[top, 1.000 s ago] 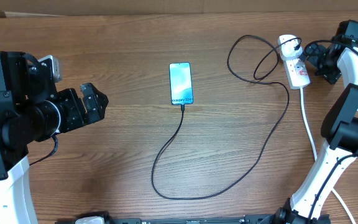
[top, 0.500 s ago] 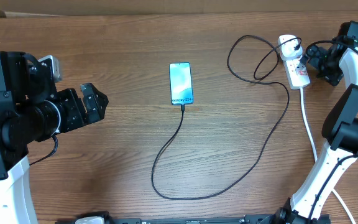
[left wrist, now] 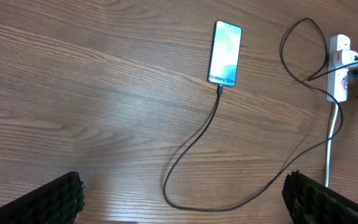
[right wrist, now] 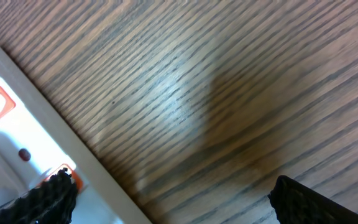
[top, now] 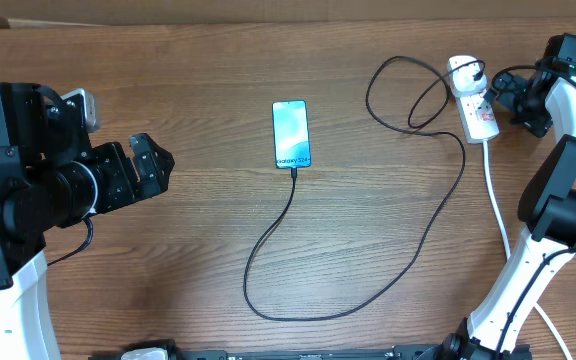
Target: Plug charger to phone and switch on socket
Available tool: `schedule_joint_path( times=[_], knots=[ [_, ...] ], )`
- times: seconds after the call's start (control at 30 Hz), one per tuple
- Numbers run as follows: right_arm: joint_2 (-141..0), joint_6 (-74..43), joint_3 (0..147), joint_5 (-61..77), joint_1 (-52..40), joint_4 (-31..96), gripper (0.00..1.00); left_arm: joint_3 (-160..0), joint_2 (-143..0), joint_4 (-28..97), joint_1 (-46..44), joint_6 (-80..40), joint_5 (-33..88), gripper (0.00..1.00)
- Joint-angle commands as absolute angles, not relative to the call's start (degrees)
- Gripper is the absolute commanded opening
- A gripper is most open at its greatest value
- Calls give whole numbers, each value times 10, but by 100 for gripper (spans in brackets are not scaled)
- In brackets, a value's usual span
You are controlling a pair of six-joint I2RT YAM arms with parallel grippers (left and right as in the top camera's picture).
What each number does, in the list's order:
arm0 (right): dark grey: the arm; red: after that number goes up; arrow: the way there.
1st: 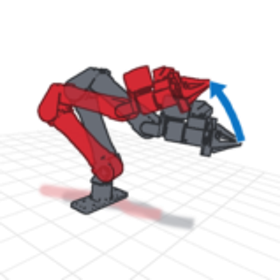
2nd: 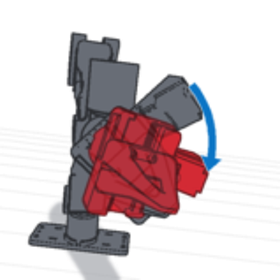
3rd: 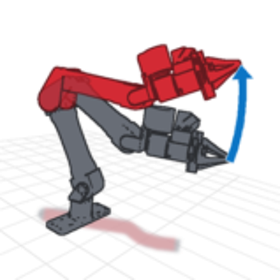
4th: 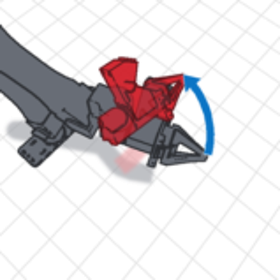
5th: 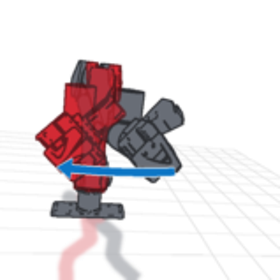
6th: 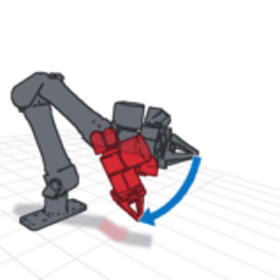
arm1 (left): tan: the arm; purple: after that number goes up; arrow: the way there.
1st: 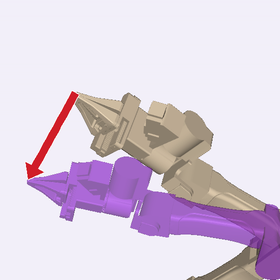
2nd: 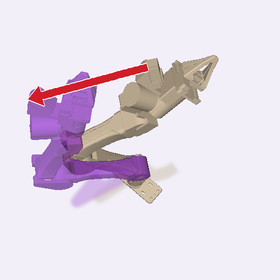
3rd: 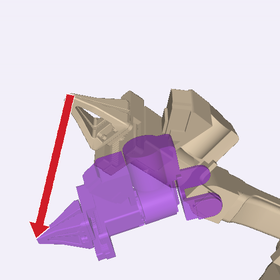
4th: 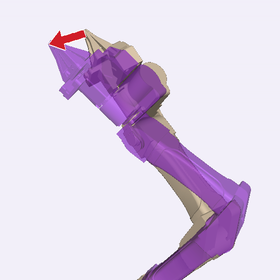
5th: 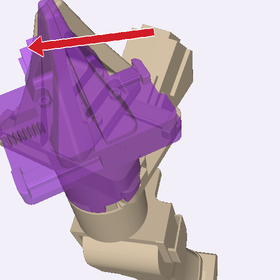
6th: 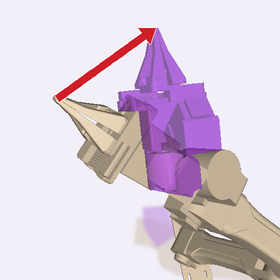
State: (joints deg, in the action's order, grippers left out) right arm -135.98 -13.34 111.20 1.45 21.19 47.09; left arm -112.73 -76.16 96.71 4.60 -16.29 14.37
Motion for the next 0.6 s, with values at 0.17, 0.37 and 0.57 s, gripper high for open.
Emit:
schedule_joint_path(
  times=[0.17,0.37,0.57],
  knots=[
    [-1368,-136,1103,62,203,457,100,-1126,-761,967,48,-154,144,100],
    [-1368,-136,1103,70,203,457,100,-1126,-761,968,48,-154,144,100],
    [-1368,-136,1103,42,203,464,100,-1126,-761,968,48,-154,144,100]
  ],
)
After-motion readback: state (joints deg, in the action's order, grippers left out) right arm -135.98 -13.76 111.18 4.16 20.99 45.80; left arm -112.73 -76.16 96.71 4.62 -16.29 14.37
